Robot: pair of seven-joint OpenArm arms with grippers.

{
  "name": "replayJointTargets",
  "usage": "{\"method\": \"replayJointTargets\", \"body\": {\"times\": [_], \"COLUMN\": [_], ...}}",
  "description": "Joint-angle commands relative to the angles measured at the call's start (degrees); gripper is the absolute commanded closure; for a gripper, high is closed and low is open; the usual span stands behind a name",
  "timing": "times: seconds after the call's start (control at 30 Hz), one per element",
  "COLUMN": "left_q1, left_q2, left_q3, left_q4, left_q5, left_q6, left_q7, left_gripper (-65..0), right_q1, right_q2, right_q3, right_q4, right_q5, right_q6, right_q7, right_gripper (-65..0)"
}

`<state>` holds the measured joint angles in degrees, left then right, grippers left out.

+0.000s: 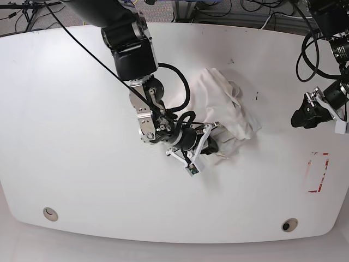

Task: Fold the T-shirt properly
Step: 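Tuck and smooth the folded bundle with the right gripper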

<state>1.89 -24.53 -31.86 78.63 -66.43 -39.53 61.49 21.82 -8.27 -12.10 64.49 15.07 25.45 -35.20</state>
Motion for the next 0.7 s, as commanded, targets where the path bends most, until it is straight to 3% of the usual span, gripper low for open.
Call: {"method": "replayJointTargets", "body": {"times": [0.0,0.17,0.43,0.5,0.67], "left_q1": [-0.7,-0.7,-0.6,-0.6,-0.6], "left_q2": [-1.3,-1.1,0.8,0.8,0.8], "left_q3": [0.8,1.3,1.3,1.7,5.0], "left_q4": [0.9,0.9,1.3,1.3,1.4], "left_q5": [-0.2,1.9,2.3,2.3,2.3], "left_q6": [-0.5,-0.5,-0.5,-0.5,-0.5], "left_q7": [-1.1,-1.1,-1.1,-1.1,-1.1], "left_gripper": [-38.5,-38.5,-38.5,-38.5,-38.5], "right_q1": [0.7,0.9,2.8,3.6,4.2], "right_q2": [-0.7,-0.7,-0.7,-0.7,-0.7], "right_q3": [-0.3,-0.3,-0.2,-0.2,-0.2], "right_q4": [6.5,9.7,7.5,6.8,6.2], "right_q5": [1.1,1.0,0.6,0.6,0.6], "right_q6": [0.2,0.2,0.2,0.2,0.2], "right_q7": [-0.1,-1.9,0.6,0.6,0.6], "right_gripper": [-0.6,-1.0,-3.8,-9.8,-36.3]}}
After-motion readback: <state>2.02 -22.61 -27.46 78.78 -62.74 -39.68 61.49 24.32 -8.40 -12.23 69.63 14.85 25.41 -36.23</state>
